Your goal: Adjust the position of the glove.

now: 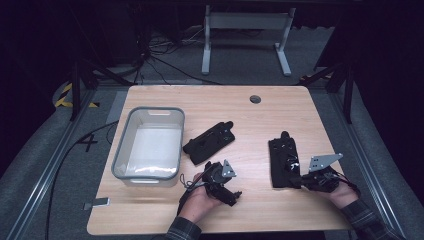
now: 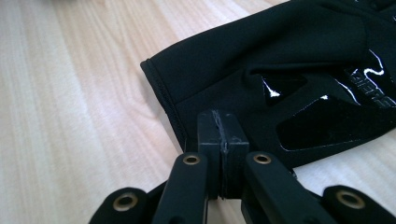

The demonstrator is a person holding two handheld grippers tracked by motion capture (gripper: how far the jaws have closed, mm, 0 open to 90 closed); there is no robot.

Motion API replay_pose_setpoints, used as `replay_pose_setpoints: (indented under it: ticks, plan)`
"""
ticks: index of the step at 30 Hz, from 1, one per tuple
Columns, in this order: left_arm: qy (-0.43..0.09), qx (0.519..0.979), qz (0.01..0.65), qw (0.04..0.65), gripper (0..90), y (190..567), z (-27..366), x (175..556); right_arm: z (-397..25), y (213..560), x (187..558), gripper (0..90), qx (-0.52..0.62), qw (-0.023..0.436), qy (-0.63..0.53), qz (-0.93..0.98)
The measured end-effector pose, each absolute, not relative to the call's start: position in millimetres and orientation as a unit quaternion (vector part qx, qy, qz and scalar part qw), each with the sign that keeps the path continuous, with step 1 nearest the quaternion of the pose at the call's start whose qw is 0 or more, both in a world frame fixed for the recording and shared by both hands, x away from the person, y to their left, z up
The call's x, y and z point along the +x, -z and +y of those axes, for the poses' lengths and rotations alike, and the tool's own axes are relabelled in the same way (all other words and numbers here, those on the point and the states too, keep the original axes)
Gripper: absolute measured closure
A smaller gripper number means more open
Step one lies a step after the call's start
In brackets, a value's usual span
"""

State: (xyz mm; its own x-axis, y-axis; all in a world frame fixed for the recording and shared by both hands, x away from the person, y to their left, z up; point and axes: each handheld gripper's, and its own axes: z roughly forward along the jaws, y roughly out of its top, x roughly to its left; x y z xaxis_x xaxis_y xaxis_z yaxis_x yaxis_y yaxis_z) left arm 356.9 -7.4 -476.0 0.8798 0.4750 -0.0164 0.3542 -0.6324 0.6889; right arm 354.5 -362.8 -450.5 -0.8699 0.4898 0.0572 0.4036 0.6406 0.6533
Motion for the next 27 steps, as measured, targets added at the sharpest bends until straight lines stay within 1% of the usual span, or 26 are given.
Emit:
replay_pose_setpoints:
  ticks: [13, 22, 23, 24, 27]
  plan:
    - [-0.082, 0.9, 0.231, 0.362, 0.0, 476.1, -7.0, 355.2, -365.2, 449.8, 325.8, 90.0, 0.228, 0.054, -0.339, 0.911]
    - [-0.083, 0.9, 0.231, 0.361, 0.0, 476.1, -6.9, 355.1, -367.4, 449.8, 314.9, 89.8, 0.222, 0.047, -0.34, 0.913]
    - [-0.083, 0.9, 0.231, 0.361, 0.0, 476.1, -6.9, 355.1, -367.5, 449.0, 315.0, 89.4, 0.221, 0.047, -0.342, 0.912]
    - [-0.083, 0.899, 0.232, 0.362, 0.1, 476.1, -6.9, 355.0, -368.0, 447.0, 315.6, 83.9, 0.223, 0.048, -0.348, 0.909]
    - [-0.083, 0.899, 0.232, 0.362, 0.0, 476.1, -7.0, 354.9, -370.8, 443.4, 318.0, 80.8, 0.23, 0.05, -0.364, 0.901]
